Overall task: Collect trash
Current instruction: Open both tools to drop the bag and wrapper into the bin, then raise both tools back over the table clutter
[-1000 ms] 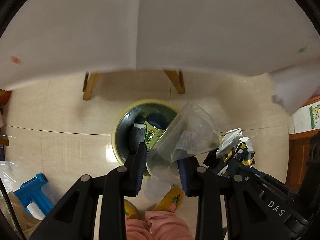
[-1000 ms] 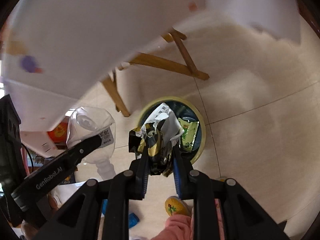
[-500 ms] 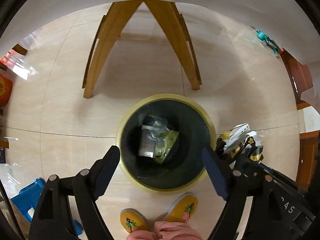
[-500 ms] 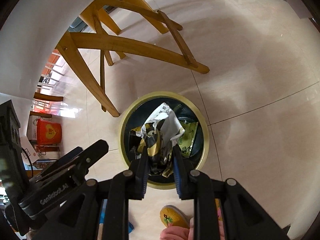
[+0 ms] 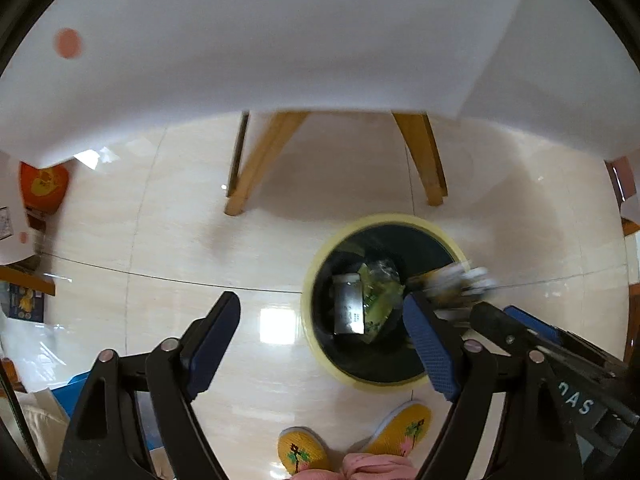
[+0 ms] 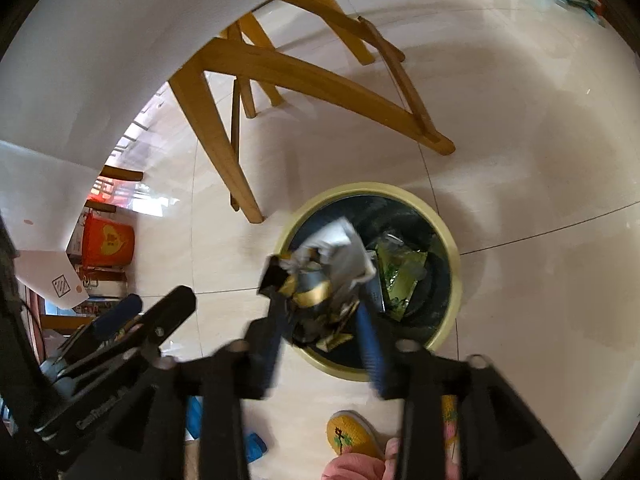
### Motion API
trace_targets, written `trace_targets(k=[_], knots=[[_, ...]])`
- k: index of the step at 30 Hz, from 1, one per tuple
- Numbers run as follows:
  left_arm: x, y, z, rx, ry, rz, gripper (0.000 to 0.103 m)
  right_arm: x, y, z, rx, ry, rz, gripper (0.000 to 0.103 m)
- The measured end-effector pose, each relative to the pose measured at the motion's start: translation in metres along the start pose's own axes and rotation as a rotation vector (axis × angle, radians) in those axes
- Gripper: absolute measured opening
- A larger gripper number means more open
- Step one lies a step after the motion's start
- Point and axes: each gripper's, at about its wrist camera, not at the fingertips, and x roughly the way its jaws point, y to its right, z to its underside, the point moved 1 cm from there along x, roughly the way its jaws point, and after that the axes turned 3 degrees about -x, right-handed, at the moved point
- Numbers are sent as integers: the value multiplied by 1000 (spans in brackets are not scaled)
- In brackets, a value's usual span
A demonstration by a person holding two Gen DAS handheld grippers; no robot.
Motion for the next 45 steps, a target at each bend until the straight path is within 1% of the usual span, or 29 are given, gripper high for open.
trace_targets(k=[1,3,7,10,13,15,21,22,25,29,32,34,40,45], knots=[[-5,-3,0,-9,5,-3,81,-1,-1,-1,0,2,1,53],[-13,-7,-2,-25,9,4,81,-5,-4,-2,5,4,2,61],[-36,-10,-6,-42,-6,44,81,-22,-10,-4,0,16,-2,62],[-57,-13,-10,-43,0,52,81,-44,-19,-4,-5,28,-3,62],[-86,-13,-15,-43,11,44,81,-76,-30,0,-14,37,-2,62],[-106,-15,-19,-45,14,55,80,-97,-37,1,-20,42,-2,62],[-183,-20,-25,-22,52,66,80,-164,-64,8,-67,54,5,62],[-199,-22,-27,-20,56,73,80,-176,-69,9,-74,62,1,62],[-229,-28,-29,-19,64,96,80,-207,-80,11,-93,74,-7,62],[-267,-28,-33,-8,95,104,80,-245,-97,11,-132,95,-14,62],[-302,-25,-39,3,119,113,80,-276,-109,7,-174,125,-10,62],[-316,-21,-44,15,131,121,80,-296,-114,4,-196,150,-5,62],[-377,-8,-65,66,229,119,80,-348,-126,-7,-244,232,-12,62],[-411,-5,-83,55,289,136,80,-384,-132,-20,-296,306,-20,62]])
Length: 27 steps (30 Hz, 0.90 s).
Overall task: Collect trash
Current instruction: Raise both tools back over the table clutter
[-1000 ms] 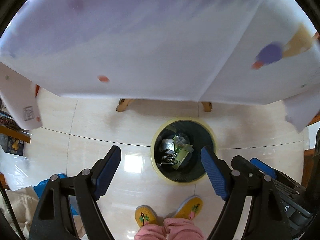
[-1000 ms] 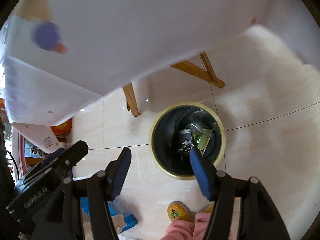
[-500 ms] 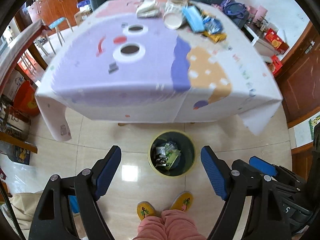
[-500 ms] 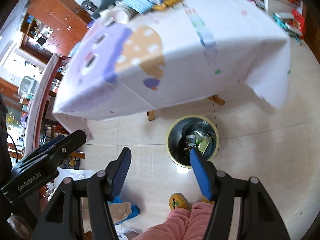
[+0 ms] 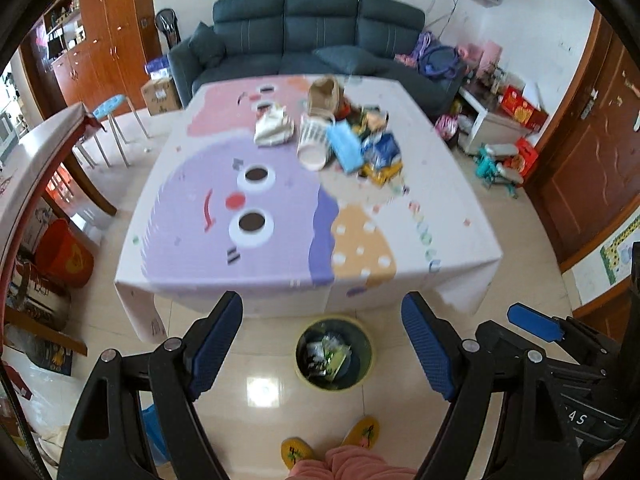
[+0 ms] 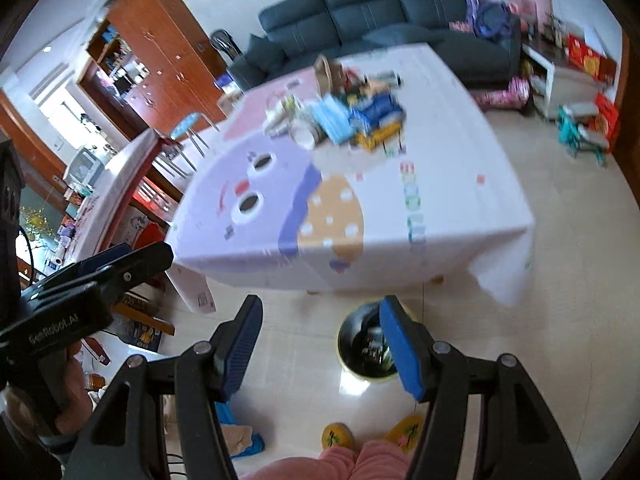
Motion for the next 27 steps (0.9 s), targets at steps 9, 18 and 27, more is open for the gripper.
trace_targets(k=[9,18,27], knots=[[-27,-3,-33,-38,96,-58,80,-23,5,-50,-70,95,-26,62],[-15,-24,-56,-100,86,-88,69,-11,0,-95,-104,98,-58,61],[22,-79,-124,-81,113,-71,69,41,-40,-153,-103,98,-39,61]])
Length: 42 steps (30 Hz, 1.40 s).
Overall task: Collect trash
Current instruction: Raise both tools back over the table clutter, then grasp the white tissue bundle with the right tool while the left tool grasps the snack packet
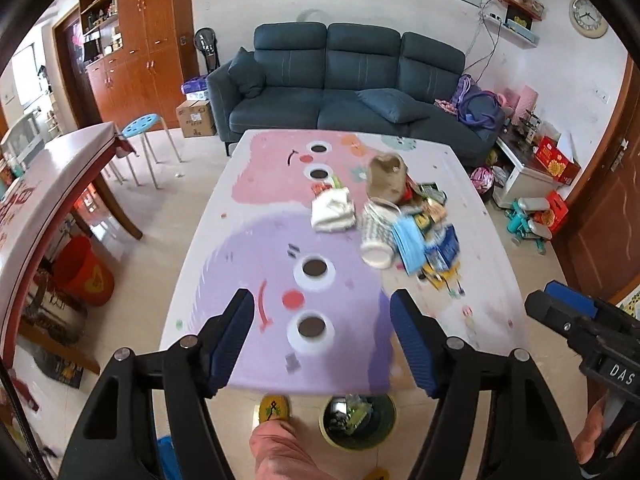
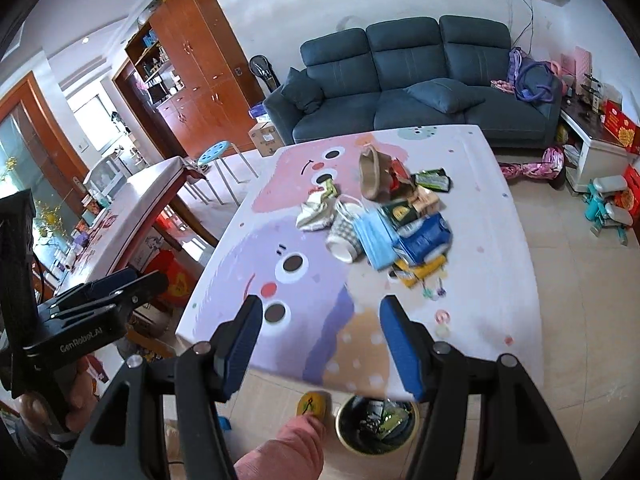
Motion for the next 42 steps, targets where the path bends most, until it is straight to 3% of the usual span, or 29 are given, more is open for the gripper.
trace_targets(k=[5,11,17,24,31,34,36,42], knots=[[53,-32,-57,70,-35,46,69,56,-18,-38,82,-2,62,61],[118,-60,-118,226,-88,87,69,141,-38,-66,218,-68,94,61],[186,-70,-148,334,-145,124,69,221,-43,-77,370,-128,81,60],[248,-71,-158,342,-232,172,69,288,-30,-80,478,-189,112,51],[282,-70,-166,355,-266,196,69,321,-11,-78,559,-201,173,49],[292,-69,-168,355,-280,204,69,327,-5,-79,574,-196,179,43],[298,-69,-170,357,-285,204,69,330,-4,-81,569,-191,183,34],[311,-66,-173,350,-303,212,69,328,-7,-88,508,-182,186,31]])
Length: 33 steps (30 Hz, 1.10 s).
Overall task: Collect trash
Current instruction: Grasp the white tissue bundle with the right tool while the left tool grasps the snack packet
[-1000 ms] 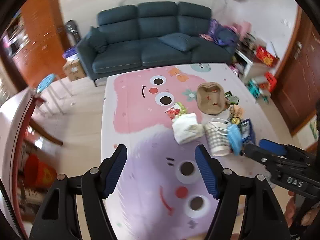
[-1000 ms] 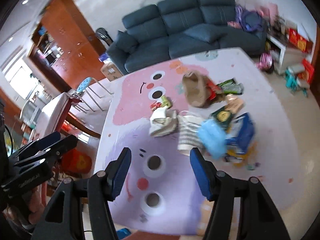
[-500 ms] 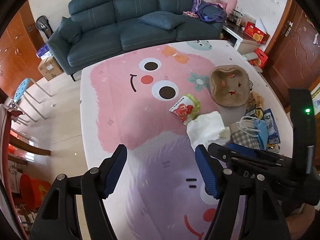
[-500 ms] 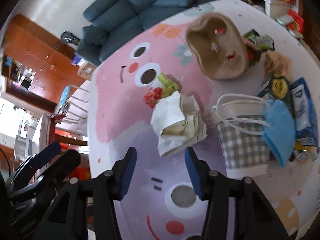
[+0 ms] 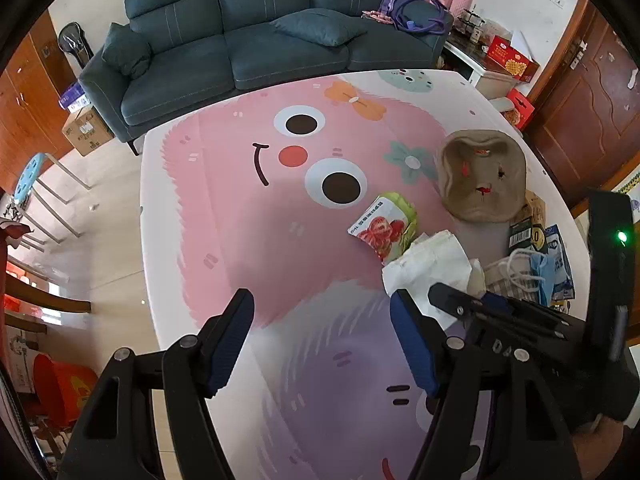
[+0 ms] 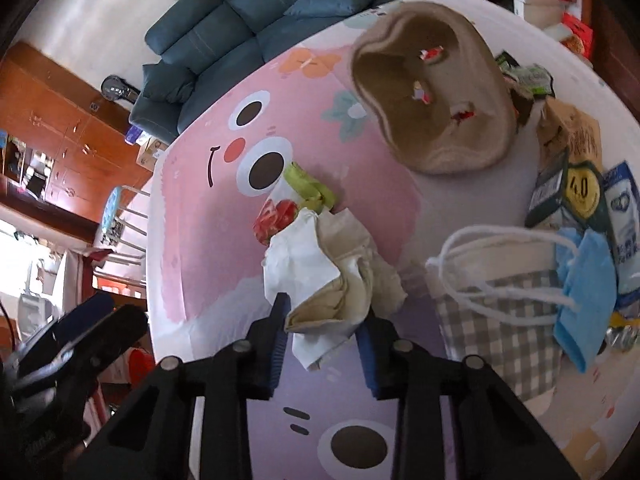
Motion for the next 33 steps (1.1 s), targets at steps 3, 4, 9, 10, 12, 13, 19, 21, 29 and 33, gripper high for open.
trace_targets(k=[3,4,9,10,12,13,19,21,29,33], knots=[[3,1,-6,-1,0,17,69,-8,0,0,-19,19,-8,30],[5,2,-9,0,-1,21,69,-12,0,-1,-22,26,-12,30],[11,3,-22,-8,-8,36,69,-37,3,-7,-14,72,-33,30],[13,4,-25,-10,-14,42,69,-45,3,-10,-20,94,-25,30],[15,5,-29,-7,-12,44,69,-57,2,-14,-32,132,-14,30],[16,7,-31,-2,-8,43,69,-63,2,-16,-40,150,-8,30],[34,23,-44,59,-16,59,81,-80,3,-34,-89,220,65,30],[45,29,-48,76,-30,59,81,-78,9,-38,-75,221,74,30],[93,52,-60,150,-108,51,81,-75,17,-32,-41,212,90,30],[106,59,-61,179,-134,50,80,-76,20,-28,-34,208,94,30]])
